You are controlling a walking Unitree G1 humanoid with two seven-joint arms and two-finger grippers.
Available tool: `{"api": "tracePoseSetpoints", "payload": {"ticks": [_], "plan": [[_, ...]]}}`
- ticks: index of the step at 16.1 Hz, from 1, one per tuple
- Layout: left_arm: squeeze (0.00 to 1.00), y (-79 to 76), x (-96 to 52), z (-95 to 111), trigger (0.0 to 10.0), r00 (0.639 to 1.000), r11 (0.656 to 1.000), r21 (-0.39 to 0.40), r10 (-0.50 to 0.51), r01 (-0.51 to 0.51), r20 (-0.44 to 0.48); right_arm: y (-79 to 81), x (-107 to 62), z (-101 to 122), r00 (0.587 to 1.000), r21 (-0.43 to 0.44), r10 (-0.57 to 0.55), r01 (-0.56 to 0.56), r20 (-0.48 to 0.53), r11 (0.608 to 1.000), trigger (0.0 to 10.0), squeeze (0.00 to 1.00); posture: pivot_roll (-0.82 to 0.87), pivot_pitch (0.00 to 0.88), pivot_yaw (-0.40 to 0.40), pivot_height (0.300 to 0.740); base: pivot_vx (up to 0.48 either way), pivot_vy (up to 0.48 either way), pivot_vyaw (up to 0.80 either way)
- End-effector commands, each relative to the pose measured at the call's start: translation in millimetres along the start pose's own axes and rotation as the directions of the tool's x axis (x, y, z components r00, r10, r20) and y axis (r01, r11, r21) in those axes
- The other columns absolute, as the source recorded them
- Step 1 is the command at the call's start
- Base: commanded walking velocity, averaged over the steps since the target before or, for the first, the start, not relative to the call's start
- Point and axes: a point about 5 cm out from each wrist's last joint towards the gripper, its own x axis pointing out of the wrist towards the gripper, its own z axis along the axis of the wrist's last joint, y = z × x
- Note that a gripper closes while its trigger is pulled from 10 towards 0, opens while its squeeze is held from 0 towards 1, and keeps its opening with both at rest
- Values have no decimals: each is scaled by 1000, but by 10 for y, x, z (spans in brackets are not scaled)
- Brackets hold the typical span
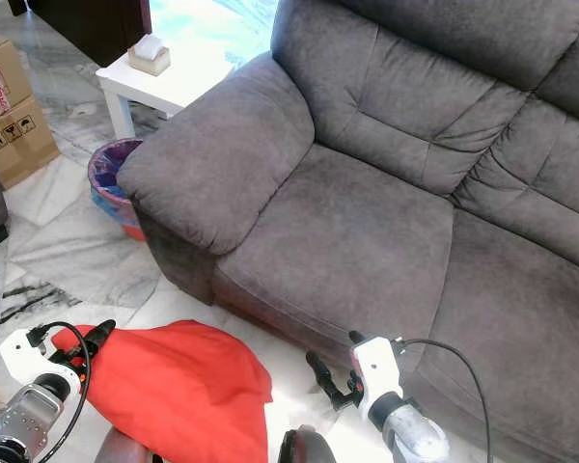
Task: Move the pillow to the sofa from floor
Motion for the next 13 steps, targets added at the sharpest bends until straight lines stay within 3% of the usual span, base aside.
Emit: {"api": "tracePoseSetpoints", "payload": {"ticks": [1, 5, 13], "plan": [[0, 58, -55, -204, 0, 996, 1000, 7, 29, -29, -88, -8, -58, -76, 999, 6, -12, 12, -36, 1000, 10000, 0, 14, 265, -218, 638, 0, 0, 0], [0, 88, -73, -254, 0, 989, 996, 75, 64, -55, -136, 16, -24, -72, 999, 7, -4, 5, -38, 1000, 10000, 0, 27, 267, -214, 638, 0, 0, 0], [0, 67, -72, -339, 0, 977, 992, 106, 82, -62, -198, 38, 27, -64, 999, 11, -5, 5, -38, 1000, 10000, 0, 41, 255, -202, 638, 0, 0, 0]]}}
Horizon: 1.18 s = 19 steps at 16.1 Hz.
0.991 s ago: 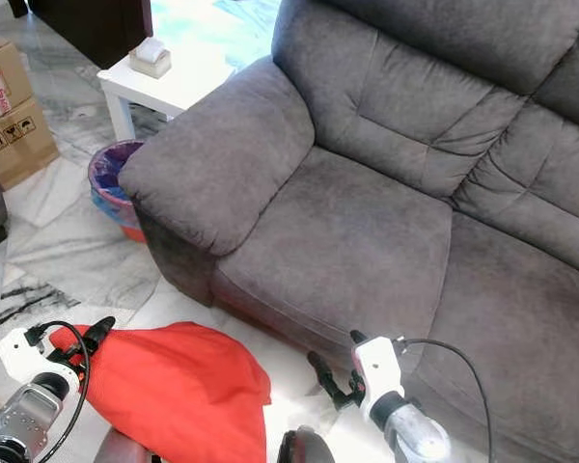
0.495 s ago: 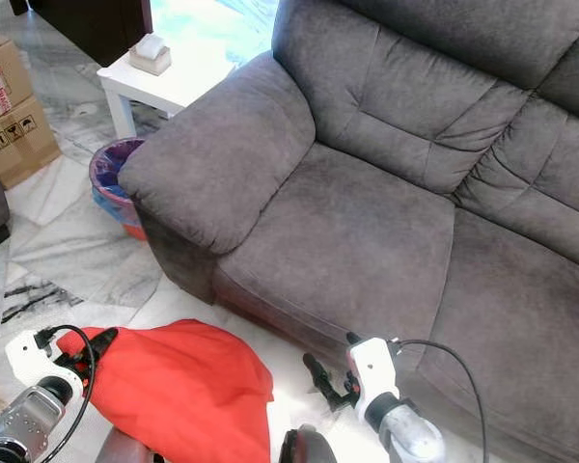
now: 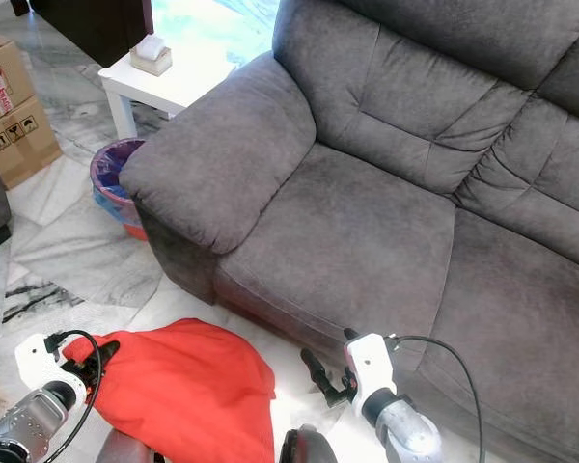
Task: Move the pillow to the sofa from floor
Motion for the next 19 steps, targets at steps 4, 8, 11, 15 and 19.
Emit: {"api": "tracePoseSetpoints", "payload": {"ticks": [4, 8, 11, 15, 19], "plan": [[0, 20, -30, -210, 0, 996, 1000, 12, 13, -12, -89, 6, -38, -109, 999, 4, -8, 8, -42, 1000, 10000, 0, 50, 252, -197, 638, 0, 0, 0], [0, 23, -29, -196, 0, 996, 1000, 13, 13, -12, -93, 21, -4, -109, 999, 12, -11, 11, -41, 1000, 10000, 0, 61, 244, -189, 638, 0, 0, 0], [0, 12, -28, -222, 0, 995, 1000, 9, 12, -11, -101, 38, 15, -122, 999, 13, -8, 9, -44, 1000, 10000, 0, 66, 235, -183, 638, 0, 0, 0], [0, -12, -31, -285, 0, 993, 1000, 26, 8, -5, -118, 41, 40, -124, 999, 13, -17, 17, -41, 1000, 10000, 0, 77, 223, -168, 638, 0, 0, 0], [0, 15, -38, -296, 0, 993, 998, 26, 51, -49, -111, 35, 22, -181, 998, 36, -44, 46, -54, 998, 10000, 0, 82, 217, -156, 638, 0, 0, 0]]}}
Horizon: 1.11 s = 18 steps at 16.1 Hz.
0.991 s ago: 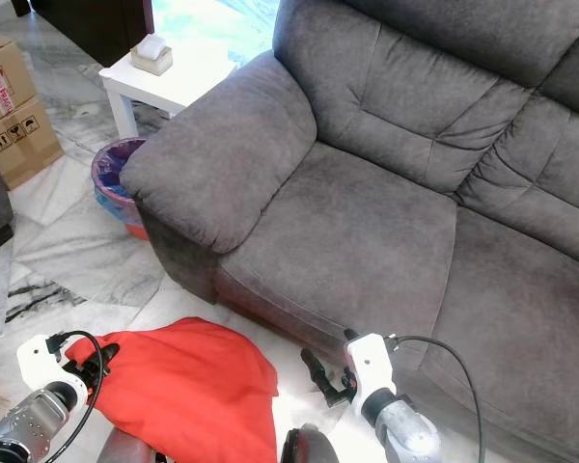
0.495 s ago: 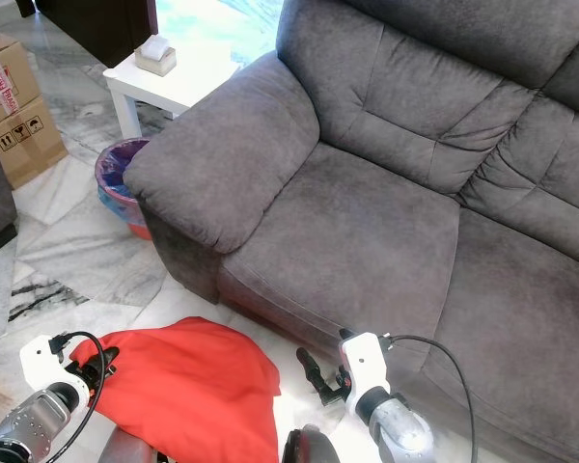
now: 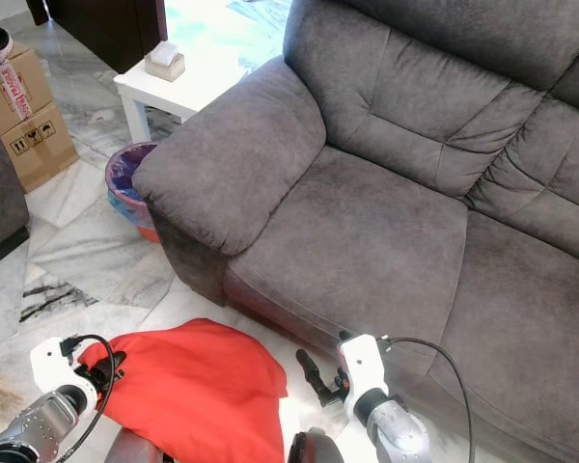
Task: Move the pillow to the sofa from floor
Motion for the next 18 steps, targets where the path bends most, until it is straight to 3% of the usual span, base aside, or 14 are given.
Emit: {"api": "tracePoseSetpoints", "payload": {"ticks": [1, 5, 6, 7, 8, 14, 18], "plan": [[0, 60, -41, -179, 0, 998, 1000, -7, 25, -26, -60, -42, -61, -104, 999, 28, -35, 36, -34, 999, 10000, 0, 83, 217, -154, 638, 0, 0, 0], [0, 39, -38, -152, 0, 999, 1000, -18, 6, -7, -38, -144, -70, -157, 991, 58, -114, 118, -72, 991, 10000, 0, 80, 209, -147, 638, 0, 0, 0], [0, 69, -42, -126, 4157, 999, 999, 20, 49, -49, -18, -153, -73, -167, 990, 50, -119, 123, -78, 991, 10000, 0, 83, 207, -147, 638, 0, 0, 0], [0, 77, -44, -117, 10000, 998, 998, -6, 61, -61, 2, -150, -74, -168, 990, 85, -120, 126, -72, 988, 10000, 0, 82, 202, -144, 638, 0, 0, 0], [0, 81, -49, -131, 10000, 998, 998, -8, 63, -63, -1, -147, -72, -149, 992, 114, -119, 124, -48, 986, 10000, 0, 85, 199, -143, 638, 0, 0, 0], [0, 74, -67, -194, 10000, 998, 998, -23, 62, -62, 1, -156, -57, -215, 986, 94, -134, 144, -104, 985, 10000, 0, 96, 177, -137, 713, 0, 0, 0], [0, 55, -59, -174, 10000, 998, 998, -18, 59, -59, 7, -159, -47, -238, 983, 93, -149, 159, -109, 983, 10000, 0, 100, 162, -131, 740, 0, 0, 0]]}}
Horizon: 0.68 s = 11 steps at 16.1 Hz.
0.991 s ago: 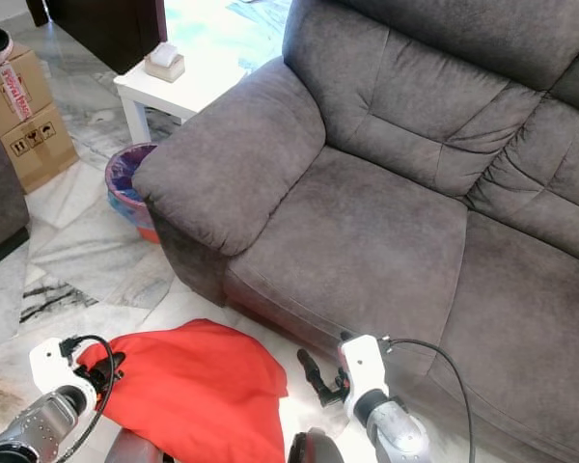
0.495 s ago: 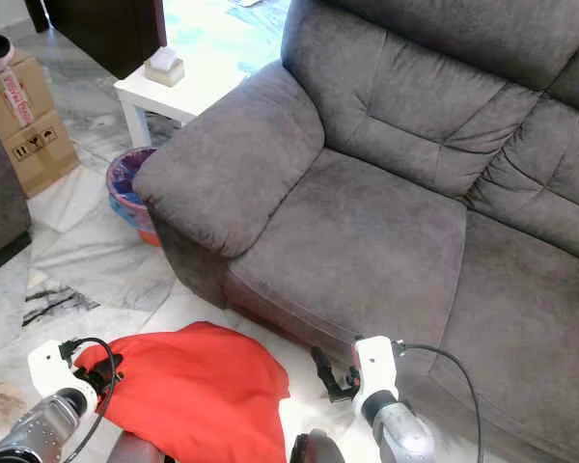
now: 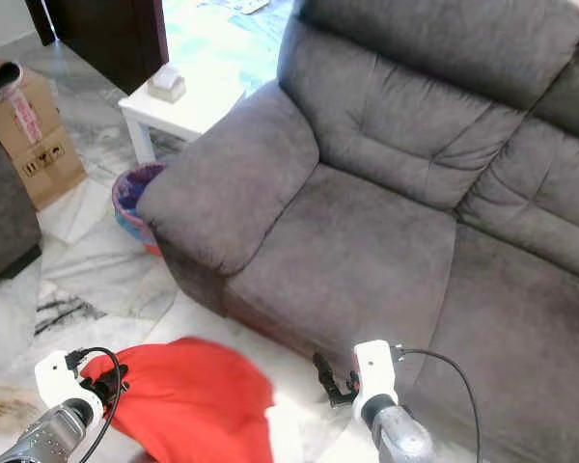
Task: Move the pillow to the sofa from floor
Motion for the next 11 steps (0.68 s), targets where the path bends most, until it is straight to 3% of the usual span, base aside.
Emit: {"api": "tracePoseSetpoints", "payload": {"ticks": [1, 5, 7, 9, 11], "plan": [[0, 24, -11, 17, 10000, 1000, 1000, 2, 9, -9, 12, -46, -37, -68, 1000, 5, -22, 22, -22, 1000, 10000, 0, 101, 161, -131, 740, 0, 0, 0], [0, 5, -6, 46, 10000, 999, 1000, -4, 11, -11, 31, -65, -20, -75, 999, -41, -18, 16, -48, 999, 10000, 0, 111, 166, -137, 740, 0, 0, 0], [0, 9, -12, 157, 10000, 996, 1000, -17, 25, -23, 84, -90, -25, -179, 979, -213, 39, -81, -198, 974, 10000, 0, 113, 167, -135, 740, 0, 0, 0], [0, -22, -20, 311, 10000, 988, 1000, -25, 15, -12, 155, -137, -75, -266, 933, -325, 123, -238, -338, 915, 10000, 0, 123, 170, -137, 740, 0, 0, 0], [0, -12, -35, 421, 10000, 980, 999, -29, 29, -24, 198, -253, -146, -338, 875, -527, 101, -372, -473, 764, 10000, 0, 121, 170, -139, 740, 0, 0, 0]]}}
